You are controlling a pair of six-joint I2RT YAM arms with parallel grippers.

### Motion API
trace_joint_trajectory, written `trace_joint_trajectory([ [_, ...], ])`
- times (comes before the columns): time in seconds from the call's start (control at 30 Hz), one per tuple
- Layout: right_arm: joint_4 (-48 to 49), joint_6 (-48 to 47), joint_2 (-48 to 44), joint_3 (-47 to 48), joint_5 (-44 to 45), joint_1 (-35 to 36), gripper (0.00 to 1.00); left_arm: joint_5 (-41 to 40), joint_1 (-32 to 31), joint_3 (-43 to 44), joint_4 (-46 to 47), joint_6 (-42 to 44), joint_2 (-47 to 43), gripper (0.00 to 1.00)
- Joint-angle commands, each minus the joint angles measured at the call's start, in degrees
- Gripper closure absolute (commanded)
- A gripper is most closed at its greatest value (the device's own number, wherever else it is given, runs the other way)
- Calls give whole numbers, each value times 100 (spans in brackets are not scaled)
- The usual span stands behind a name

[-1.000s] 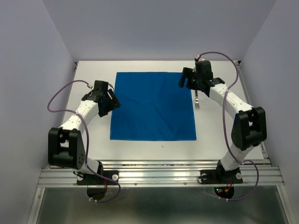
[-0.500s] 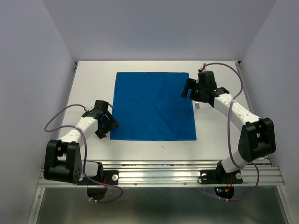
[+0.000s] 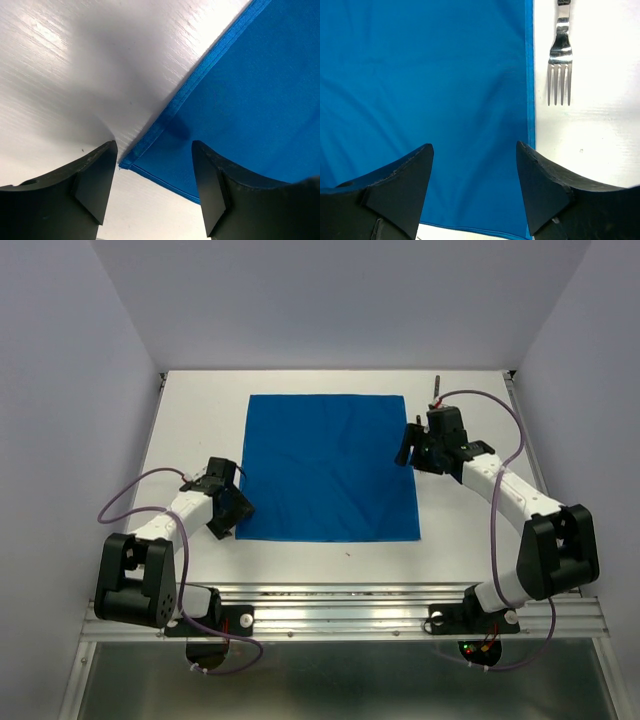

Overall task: Fold the napkin into a case and place the utensils inside
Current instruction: Pick up the flattened napkin from the center of the board.

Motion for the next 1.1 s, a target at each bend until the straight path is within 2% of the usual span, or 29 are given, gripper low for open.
trace_joint_trajectory([
  [0.0, 12, 100, -354, -94, 144, 45, 28, 189, -68, -337, 266, -166, 127, 33],
  [0.37, -375, 408, -881, -455, 206, 45, 28, 163, -156, -293, 311, -193, 30, 74],
  [0.47, -568, 670, -969, -551, 197, 97, 29, 172, -156, -249, 267, -175, -84, 89],
  [0.5, -638, 767, -996, -578, 232, 98, 29, 189, -165, -214, 241, -184, -154, 97],
  [0.53, -752, 968, -1048, -665, 250, 98, 29, 207, -165, -188, 223, -175, -180, 100],
  [0.77, -981, 1812, -1452, -1517, 250, 98, 31, 128, -182, -30, 65, -149, -514, 100],
  [1.07, -1544, 2394, -1839, -1984, 478, 98, 28, 198, -191, -21, 91, -166, -638, 100],
])
